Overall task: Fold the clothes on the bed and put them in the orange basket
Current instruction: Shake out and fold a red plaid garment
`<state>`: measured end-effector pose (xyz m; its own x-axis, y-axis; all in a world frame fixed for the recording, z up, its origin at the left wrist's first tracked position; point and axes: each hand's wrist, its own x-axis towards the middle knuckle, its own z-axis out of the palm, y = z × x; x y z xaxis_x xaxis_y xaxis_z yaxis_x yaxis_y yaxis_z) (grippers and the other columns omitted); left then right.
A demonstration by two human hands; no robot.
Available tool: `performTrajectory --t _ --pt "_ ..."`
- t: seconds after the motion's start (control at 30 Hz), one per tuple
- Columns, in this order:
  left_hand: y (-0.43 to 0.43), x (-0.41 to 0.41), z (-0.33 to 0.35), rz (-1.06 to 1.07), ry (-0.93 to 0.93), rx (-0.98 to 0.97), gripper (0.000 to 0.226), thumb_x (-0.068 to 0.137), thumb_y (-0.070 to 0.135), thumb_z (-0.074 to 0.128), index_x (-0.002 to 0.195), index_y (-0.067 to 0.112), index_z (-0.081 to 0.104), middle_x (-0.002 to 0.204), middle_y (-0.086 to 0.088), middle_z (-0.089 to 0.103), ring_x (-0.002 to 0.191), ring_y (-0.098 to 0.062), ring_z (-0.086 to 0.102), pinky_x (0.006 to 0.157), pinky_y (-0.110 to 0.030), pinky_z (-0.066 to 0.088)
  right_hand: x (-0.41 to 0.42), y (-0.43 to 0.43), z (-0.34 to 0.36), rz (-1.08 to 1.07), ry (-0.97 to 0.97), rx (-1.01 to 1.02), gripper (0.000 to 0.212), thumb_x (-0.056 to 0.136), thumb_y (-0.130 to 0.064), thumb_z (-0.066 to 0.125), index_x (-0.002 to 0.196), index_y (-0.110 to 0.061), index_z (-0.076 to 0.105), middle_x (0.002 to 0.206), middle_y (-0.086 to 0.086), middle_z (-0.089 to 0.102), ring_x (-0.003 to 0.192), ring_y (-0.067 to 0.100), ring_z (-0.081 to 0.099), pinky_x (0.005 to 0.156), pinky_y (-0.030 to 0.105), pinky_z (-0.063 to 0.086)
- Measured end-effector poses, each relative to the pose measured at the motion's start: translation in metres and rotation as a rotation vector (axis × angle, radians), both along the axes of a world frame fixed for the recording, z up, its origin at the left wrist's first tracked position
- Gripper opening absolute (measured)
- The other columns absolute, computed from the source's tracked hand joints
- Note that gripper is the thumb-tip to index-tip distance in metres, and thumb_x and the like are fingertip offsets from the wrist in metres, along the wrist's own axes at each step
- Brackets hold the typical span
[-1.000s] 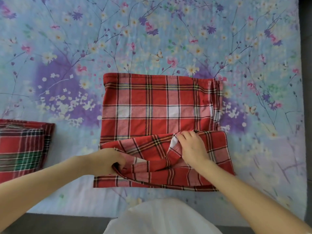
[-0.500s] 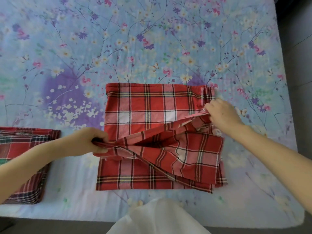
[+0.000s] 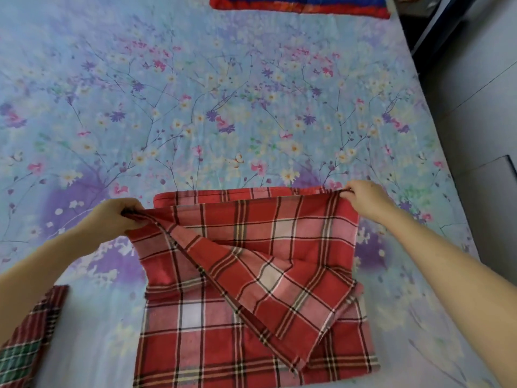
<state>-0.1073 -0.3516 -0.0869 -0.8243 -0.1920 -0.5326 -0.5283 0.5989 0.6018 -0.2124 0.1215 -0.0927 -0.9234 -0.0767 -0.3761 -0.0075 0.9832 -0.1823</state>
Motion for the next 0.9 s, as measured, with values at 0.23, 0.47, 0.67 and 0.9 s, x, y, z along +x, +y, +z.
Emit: performTrajectory --t 0.23,0.47,0.67,0.9 --pt "0.013 -0.050 -0.069 0.187 0.010 -0.167 0.013 0.080 -0.004 0.063 0.093 -0.002 0.065 0.077 -0.016 0.055 0.072 -0.026 0.048 0.069 -0.031 0.039 -0.038 -0.015 -0.061 0.130 0.077 0.125 0.023 0.092 -0.008 0.049 0.110 -0.007 0.063 0.110 0.016 0.062 0.101 0.035 0.056 0.083 0.037 0.045" --pt "0.021 -0.059 -0.098 0.287 0.026 -0.162 0.029 0.083 -0.002 0.058 0.111 0.001 0.060 0.088 -0.015 0.056 0.073 -0.025 0.048 0.048 -0.024 0.037 0.129 -0.005 -0.072 0.918 0.102 -0.163 0.050 0.076 -0.052 0.056 0.118 -0.026 0.060 0.110 -0.003 0.063 0.101 0.016 0.056 0.089 0.032 0.047" --pt "0.029 -0.055 -0.102 0.436 0.028 -0.029 0.042 0.077 -0.004 0.063 0.118 0.001 0.054 0.094 -0.011 0.055 0.087 -0.021 0.052 0.066 -0.030 0.043 0.183 -0.010 -0.116 1.164 -0.149 0.222 0.077 0.059 -0.024 0.075 0.132 -0.028 0.052 0.124 0.010 0.061 0.112 0.033 0.058 0.099 0.056 0.040" --pt "0.017 -0.056 -0.106 0.520 -0.002 0.064 0.029 0.085 -0.003 0.054 0.111 0.008 0.060 0.075 -0.005 0.055 0.070 -0.023 0.055 0.068 -0.025 0.051 0.172 -0.017 -0.108 0.477 -0.018 -0.437 0.034 0.069 -0.008 0.046 0.089 -0.030 0.061 0.091 -0.010 0.067 0.087 0.002 0.060 0.079 0.021 0.047"
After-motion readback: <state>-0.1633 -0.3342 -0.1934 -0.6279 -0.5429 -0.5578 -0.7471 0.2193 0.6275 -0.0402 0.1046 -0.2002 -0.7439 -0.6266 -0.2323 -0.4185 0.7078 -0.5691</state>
